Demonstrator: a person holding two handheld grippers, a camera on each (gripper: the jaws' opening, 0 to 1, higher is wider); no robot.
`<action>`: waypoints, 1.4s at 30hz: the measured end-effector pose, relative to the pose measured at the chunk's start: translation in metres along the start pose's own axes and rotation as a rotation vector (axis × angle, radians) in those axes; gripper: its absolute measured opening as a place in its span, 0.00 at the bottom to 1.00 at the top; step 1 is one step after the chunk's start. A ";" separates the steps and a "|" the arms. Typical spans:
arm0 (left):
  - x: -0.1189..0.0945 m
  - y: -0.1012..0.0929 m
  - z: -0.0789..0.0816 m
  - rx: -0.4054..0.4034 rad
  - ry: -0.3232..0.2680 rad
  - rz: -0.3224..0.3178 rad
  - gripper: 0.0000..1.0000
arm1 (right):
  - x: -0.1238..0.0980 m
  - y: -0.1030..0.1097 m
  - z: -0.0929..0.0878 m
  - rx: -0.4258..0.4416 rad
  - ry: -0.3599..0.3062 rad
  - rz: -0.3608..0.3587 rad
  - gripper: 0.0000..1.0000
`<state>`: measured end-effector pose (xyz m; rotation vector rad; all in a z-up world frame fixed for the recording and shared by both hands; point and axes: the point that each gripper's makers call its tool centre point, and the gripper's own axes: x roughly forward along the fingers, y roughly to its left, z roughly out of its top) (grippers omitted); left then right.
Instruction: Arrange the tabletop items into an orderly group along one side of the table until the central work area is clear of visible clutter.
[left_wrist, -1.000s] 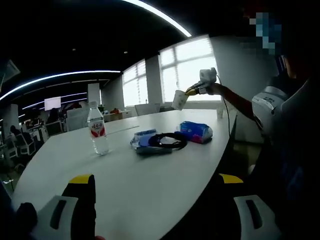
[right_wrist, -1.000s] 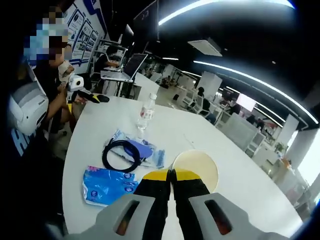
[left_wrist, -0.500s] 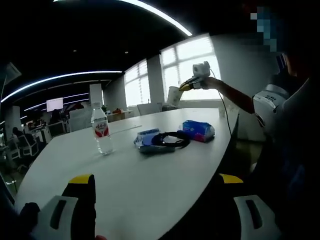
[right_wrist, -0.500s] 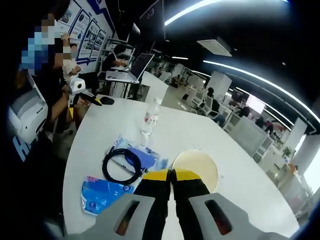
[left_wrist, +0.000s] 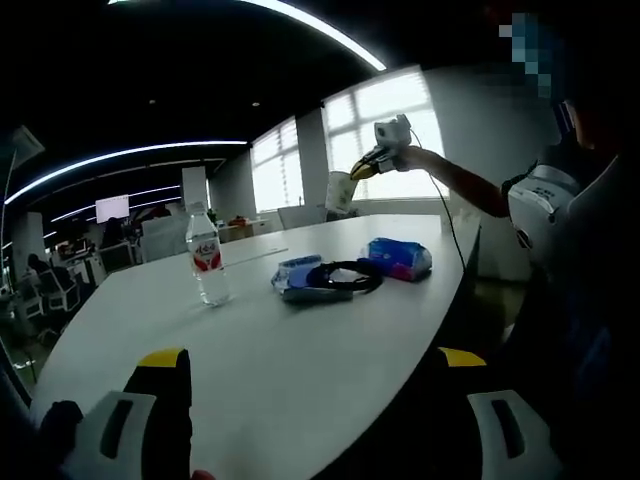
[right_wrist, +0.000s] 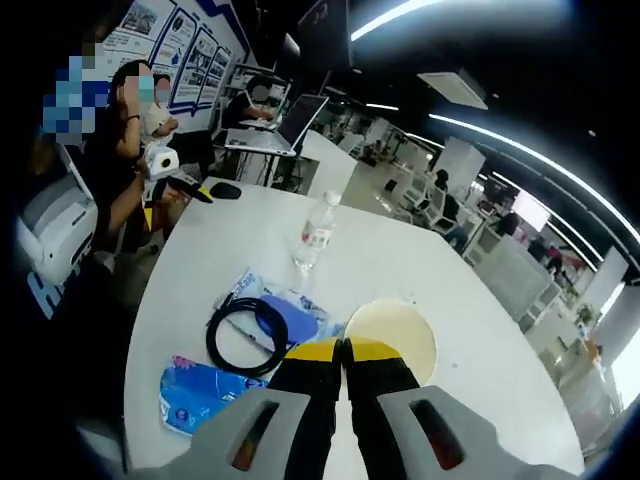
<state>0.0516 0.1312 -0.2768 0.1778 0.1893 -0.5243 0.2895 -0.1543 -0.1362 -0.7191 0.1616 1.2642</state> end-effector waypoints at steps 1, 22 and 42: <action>0.000 0.000 0.000 -0.001 0.000 0.001 1.00 | 0.002 0.000 0.001 -0.006 0.007 0.005 0.00; 0.000 0.000 -0.002 -0.007 0.008 0.013 1.00 | 0.040 0.004 0.023 -0.063 0.037 0.103 0.00; 0.006 0.001 -0.001 0.001 0.015 0.001 1.00 | 0.101 0.009 0.046 -0.150 0.082 0.176 0.00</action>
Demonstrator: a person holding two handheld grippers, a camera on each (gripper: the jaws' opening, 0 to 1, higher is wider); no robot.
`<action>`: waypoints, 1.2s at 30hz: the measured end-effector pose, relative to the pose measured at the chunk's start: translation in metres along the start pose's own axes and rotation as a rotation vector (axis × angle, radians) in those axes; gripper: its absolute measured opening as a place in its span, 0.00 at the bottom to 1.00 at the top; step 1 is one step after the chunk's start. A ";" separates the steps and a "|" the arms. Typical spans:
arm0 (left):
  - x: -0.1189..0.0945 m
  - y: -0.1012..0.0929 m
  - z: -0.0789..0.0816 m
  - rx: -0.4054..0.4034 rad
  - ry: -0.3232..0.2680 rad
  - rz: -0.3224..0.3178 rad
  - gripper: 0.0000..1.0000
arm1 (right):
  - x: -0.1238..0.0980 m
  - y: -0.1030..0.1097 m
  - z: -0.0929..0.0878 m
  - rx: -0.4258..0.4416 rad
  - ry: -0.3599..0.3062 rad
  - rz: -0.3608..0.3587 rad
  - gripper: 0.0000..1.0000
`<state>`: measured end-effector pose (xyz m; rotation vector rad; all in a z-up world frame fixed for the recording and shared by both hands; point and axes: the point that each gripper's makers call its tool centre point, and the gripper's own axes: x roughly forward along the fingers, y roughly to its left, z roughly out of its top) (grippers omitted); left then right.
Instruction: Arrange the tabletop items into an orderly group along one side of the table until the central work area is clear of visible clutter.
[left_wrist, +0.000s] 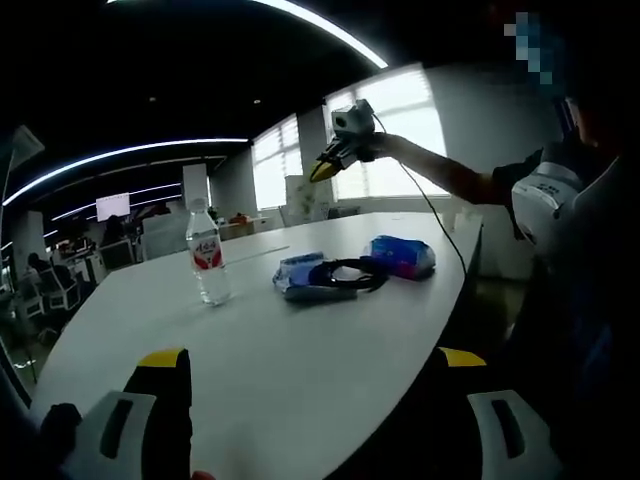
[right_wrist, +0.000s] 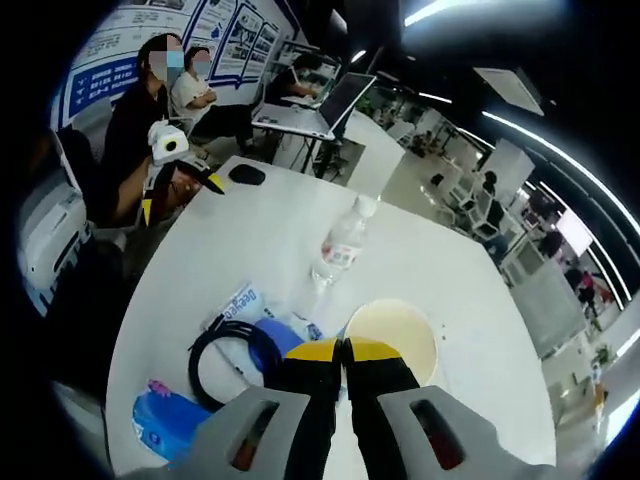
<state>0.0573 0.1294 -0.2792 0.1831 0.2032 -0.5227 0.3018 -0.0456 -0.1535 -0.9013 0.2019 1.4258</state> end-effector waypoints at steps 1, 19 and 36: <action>0.000 0.000 0.000 -0.001 -0.001 -0.001 1.00 | 0.002 0.000 0.001 -0.005 0.002 0.000 0.00; -0.002 0.001 -0.001 0.001 0.002 0.009 1.00 | 0.067 -0.002 0.006 -0.050 0.037 0.040 0.00; -0.008 -0.003 -0.003 0.000 0.006 0.024 1.00 | 0.108 0.011 0.002 -0.069 0.066 0.080 0.00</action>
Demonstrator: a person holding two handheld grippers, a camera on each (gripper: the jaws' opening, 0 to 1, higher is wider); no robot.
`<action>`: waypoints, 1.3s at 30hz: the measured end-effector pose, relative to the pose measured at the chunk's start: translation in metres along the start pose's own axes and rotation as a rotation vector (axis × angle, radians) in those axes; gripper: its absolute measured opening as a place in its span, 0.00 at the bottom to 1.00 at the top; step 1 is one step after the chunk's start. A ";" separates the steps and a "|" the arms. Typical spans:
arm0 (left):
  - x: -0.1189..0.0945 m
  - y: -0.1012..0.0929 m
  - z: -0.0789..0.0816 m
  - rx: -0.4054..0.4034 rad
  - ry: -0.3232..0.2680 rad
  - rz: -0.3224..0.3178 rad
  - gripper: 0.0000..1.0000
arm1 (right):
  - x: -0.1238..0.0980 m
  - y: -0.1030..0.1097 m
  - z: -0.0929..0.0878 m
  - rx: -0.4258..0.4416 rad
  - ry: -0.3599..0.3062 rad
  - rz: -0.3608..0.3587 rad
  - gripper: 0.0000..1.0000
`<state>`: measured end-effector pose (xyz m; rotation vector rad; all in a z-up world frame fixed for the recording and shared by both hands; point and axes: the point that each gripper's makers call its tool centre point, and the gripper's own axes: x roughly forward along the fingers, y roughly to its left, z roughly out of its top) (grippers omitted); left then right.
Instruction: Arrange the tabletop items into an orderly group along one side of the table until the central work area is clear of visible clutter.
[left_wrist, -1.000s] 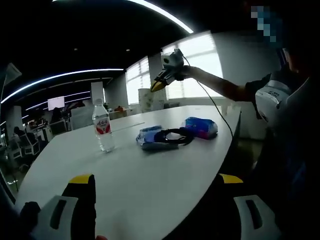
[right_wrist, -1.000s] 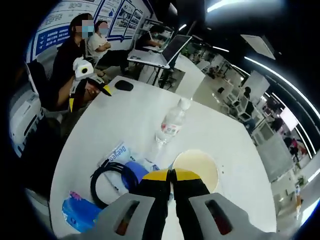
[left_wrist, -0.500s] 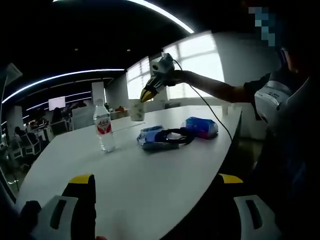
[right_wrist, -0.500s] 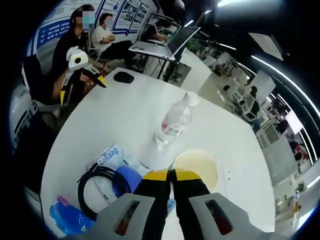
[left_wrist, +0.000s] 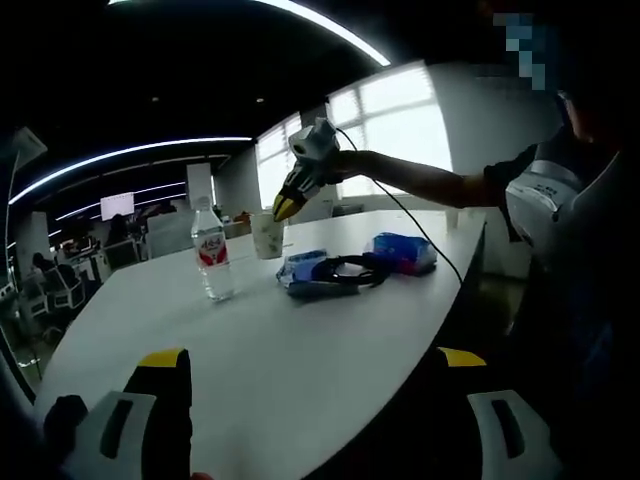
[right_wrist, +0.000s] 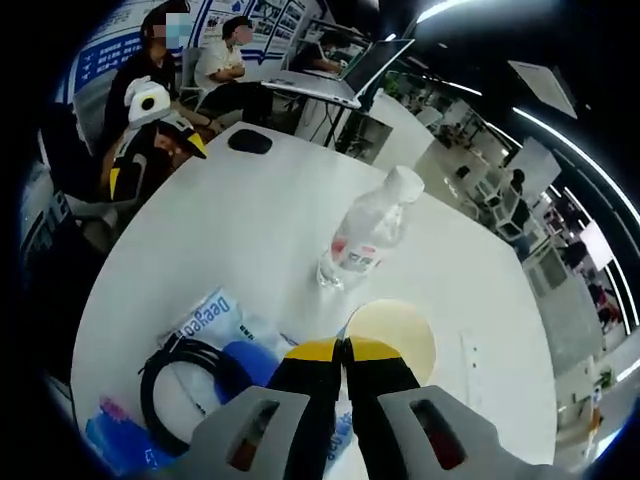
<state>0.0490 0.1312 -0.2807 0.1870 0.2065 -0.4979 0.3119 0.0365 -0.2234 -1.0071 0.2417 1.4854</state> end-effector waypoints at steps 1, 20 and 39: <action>-0.001 0.001 0.000 0.000 0.000 0.000 1.00 | 0.002 0.001 0.001 -0.001 -0.001 0.002 0.00; -0.013 0.006 -0.002 0.001 -0.005 0.017 1.00 | 0.036 0.019 0.003 -0.029 0.013 0.031 0.00; -0.015 0.003 -0.009 -0.008 -0.001 0.021 1.00 | 0.050 0.019 -0.002 -0.038 0.027 0.036 0.00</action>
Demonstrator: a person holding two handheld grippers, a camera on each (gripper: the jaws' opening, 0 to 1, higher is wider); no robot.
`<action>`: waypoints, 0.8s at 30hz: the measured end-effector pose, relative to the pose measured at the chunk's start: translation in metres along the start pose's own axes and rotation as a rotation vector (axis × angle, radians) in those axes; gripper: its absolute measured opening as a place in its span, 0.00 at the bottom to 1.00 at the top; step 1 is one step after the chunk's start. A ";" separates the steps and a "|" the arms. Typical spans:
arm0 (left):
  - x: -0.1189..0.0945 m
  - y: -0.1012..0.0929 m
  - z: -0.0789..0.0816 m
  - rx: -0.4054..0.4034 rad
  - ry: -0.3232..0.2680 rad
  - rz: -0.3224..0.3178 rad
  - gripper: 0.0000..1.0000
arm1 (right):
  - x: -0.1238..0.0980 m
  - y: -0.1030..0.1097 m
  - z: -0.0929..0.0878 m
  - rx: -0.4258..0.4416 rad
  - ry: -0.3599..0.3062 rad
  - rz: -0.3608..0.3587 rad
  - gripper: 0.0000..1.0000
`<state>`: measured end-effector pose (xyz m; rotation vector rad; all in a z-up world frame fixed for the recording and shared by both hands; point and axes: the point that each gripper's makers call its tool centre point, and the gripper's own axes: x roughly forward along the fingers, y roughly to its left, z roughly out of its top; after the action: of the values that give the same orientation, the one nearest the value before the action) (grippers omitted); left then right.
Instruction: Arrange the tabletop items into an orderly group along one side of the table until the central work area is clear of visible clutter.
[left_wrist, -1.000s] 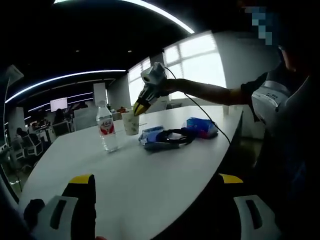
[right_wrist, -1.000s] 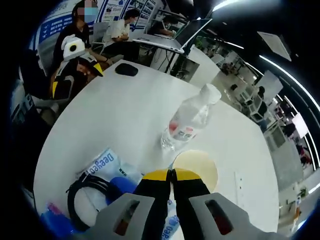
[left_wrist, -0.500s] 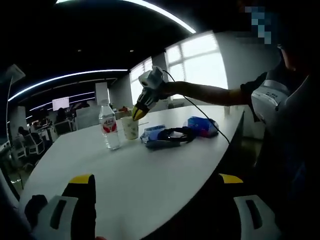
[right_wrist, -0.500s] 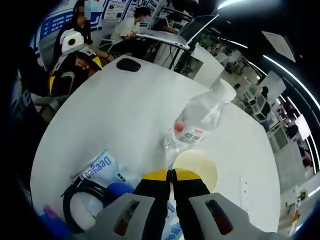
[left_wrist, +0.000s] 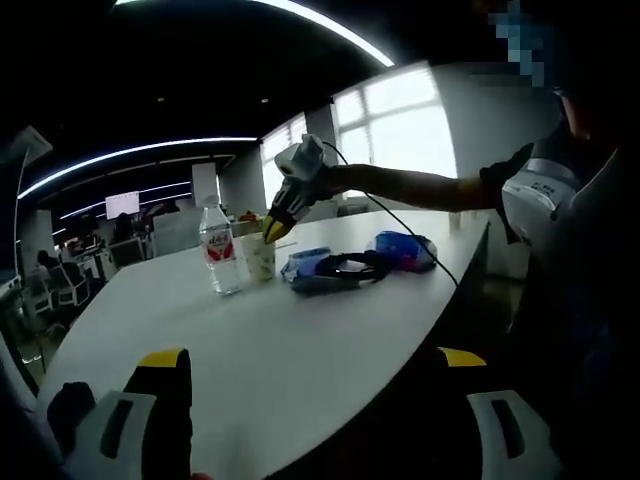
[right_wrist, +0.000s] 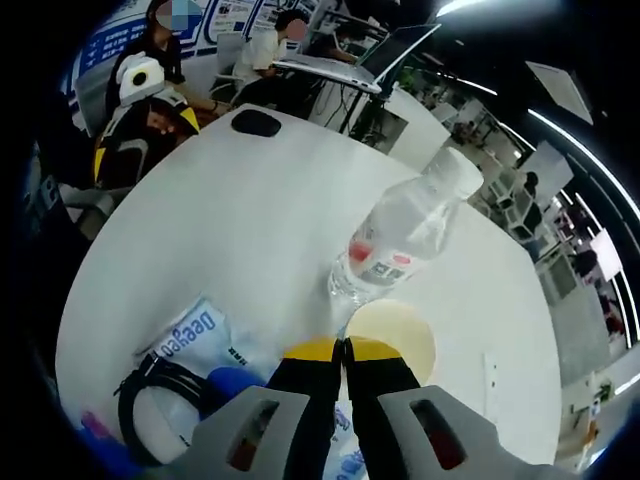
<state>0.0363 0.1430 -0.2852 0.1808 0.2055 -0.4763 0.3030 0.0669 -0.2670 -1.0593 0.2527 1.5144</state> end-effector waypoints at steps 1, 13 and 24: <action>0.000 0.000 0.000 0.000 0.000 0.000 1.00 | 0.001 0.000 0.001 -0.002 -0.003 0.000 0.00; -0.001 0.000 -0.003 -0.003 0.002 0.000 0.99 | 0.000 -0.007 0.000 0.032 -0.014 -0.009 0.06; 0.005 0.002 -0.003 -0.011 0.003 -0.001 0.99 | -0.023 -0.019 0.007 0.050 -0.061 -0.091 0.20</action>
<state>0.0408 0.1430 -0.2890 0.1708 0.2112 -0.4755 0.3133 0.0610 -0.2394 -0.9707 0.1960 1.4492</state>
